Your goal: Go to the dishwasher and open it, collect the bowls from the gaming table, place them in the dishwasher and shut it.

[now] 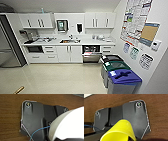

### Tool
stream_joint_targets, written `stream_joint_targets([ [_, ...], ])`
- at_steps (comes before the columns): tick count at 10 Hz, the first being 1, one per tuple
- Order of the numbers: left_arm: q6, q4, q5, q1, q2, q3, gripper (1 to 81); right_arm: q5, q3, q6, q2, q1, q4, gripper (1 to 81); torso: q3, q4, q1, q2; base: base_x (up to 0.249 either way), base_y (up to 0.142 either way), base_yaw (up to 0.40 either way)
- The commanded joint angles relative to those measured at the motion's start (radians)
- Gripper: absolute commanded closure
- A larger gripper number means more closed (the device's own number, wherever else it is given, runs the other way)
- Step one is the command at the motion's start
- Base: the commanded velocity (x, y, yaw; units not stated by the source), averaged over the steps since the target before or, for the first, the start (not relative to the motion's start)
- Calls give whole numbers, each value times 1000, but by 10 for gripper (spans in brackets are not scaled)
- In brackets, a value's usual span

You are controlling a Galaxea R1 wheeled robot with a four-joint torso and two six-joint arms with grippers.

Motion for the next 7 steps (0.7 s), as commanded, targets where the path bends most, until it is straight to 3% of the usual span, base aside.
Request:
stream_joint_targets([
  [1, 1, -1, 20, -31, -17, 1, 811, -42, 2, -2, -12, 48, -9, 811, 0, 0, 0, 0, 158, 0, 0],
  [7, 1, -1, 20, -31, -17, 1, 811, -42, 2, -2, -13, 47, -9, 811, 0, 0, 0, 0, 158, 0, 0],
])
